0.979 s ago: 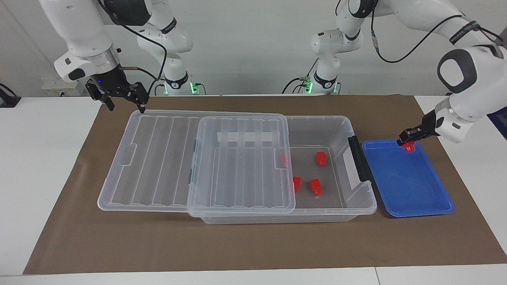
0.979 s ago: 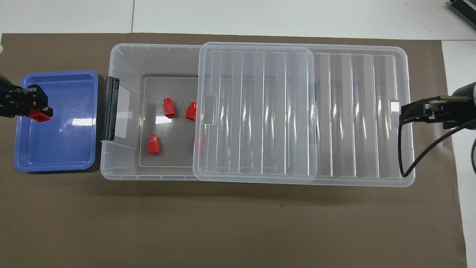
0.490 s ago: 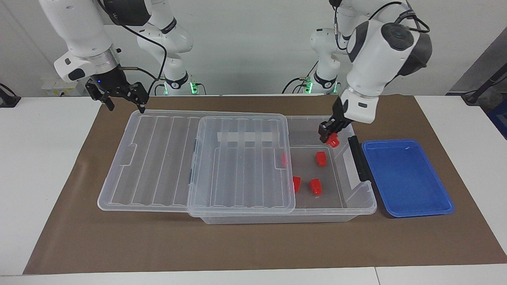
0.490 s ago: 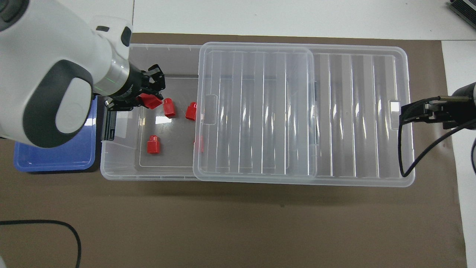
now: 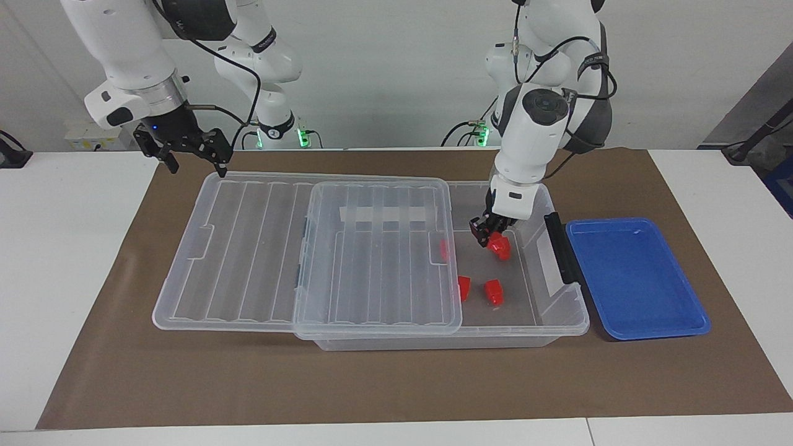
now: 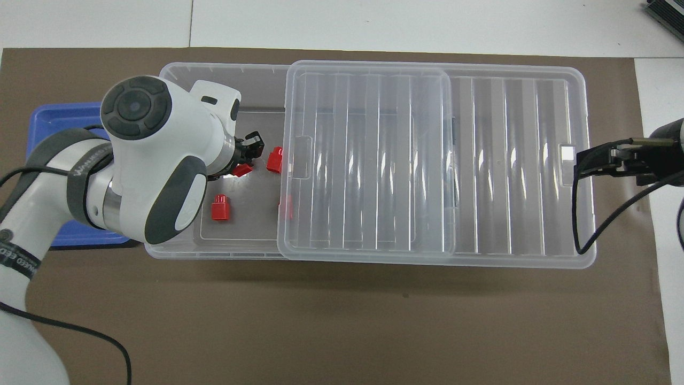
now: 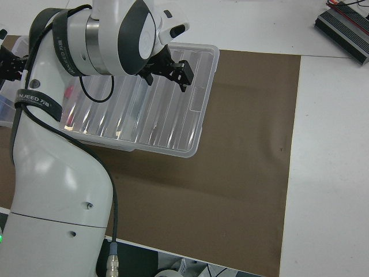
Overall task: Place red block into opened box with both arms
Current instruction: 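Carry the red block into the open clear box with the left gripper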
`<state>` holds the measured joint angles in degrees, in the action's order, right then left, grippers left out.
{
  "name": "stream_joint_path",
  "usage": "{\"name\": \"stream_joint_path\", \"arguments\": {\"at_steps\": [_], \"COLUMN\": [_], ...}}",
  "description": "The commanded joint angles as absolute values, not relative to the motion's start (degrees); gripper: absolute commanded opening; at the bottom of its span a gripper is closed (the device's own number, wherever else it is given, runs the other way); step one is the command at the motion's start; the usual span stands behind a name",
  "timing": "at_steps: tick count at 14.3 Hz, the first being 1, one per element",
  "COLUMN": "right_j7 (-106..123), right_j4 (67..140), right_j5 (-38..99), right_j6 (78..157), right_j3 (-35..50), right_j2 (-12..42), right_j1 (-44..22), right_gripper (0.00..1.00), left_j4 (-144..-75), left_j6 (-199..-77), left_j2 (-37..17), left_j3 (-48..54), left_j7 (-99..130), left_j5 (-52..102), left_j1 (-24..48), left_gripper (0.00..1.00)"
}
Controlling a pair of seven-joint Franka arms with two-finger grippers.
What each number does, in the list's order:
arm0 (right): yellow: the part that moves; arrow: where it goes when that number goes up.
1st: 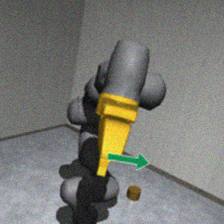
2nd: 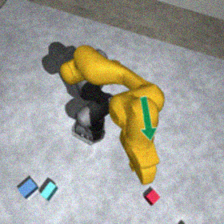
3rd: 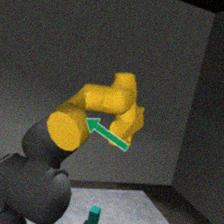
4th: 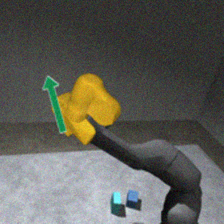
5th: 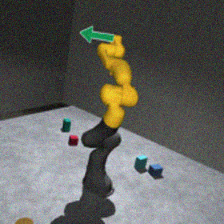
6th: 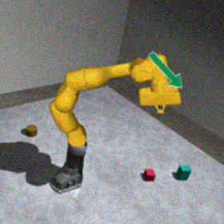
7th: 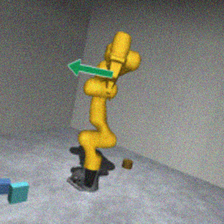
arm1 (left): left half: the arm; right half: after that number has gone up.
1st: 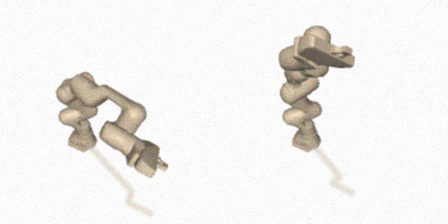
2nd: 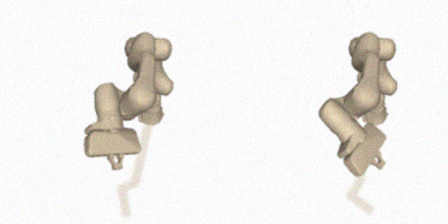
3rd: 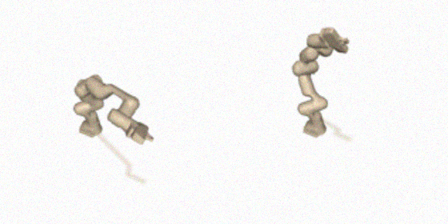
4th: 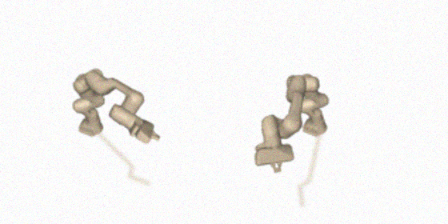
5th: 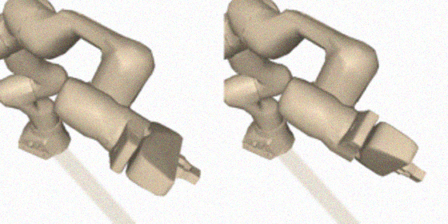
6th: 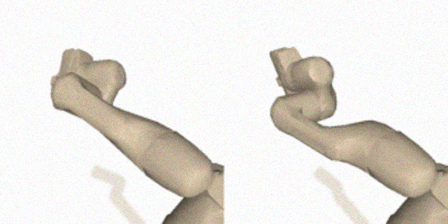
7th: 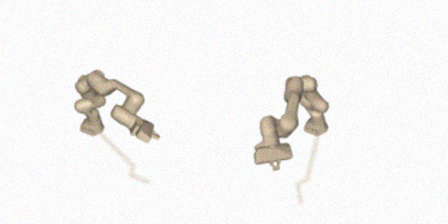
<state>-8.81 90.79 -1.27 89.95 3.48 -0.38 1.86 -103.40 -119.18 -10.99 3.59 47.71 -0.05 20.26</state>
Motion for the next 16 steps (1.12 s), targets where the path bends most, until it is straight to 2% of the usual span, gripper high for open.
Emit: {"name": "stream_joint_path", "arguments": {"at_steps": [1,7,11,12,13,16], "right_j7": [-7.91,-7.29,-7.21,-7.21,-7.21,-7.12], "right_j4": [92.02,92.99,96.15,96.5,96.85,97.91], "right_j5": [-0.44,-0.53,-0.53,-0.61,-0.7,-0.79], "right_j6": [91.14,93.77,99.83,100.8,102.03,105.11], "right_j3": [2.99,2.29,0.53,0.01,-0.44,-2.37], "right_j2": [-0.79,-1.06,-0.88,-0.7,-0.44,0.7], "right_j1": [1.76,1.76,1.85,1.85,1.93,2.02], "right_gripper": [1.0,1.0,0.98,0.92,0.82,0.31], "left_j4": [-110.48,-118.03,-122.68,-123.39,-123.49,-123.4], "left_j6": [-123.39,-128.92,-135.15,-136.31,-136.75,-138.08], "left_j2": [-7.73,-7.82,-8.88,-9.66,-10.36,-11.78], "left_j3": [2.9,2.99,2.99,2.9,2.9,2.9], "left_j7": [46.59,43.78,43.07,43.07,43.07,43.42], "left_j5": [-2.9,-4.48,-4.57,-4.57,-4.57,-4.57], "left_j1": [21.09,21.27,21.27,21.27,21.7,22.68], "left_gripper": [0.0,0.0,0.0,0.0,0.0,0.0]}}
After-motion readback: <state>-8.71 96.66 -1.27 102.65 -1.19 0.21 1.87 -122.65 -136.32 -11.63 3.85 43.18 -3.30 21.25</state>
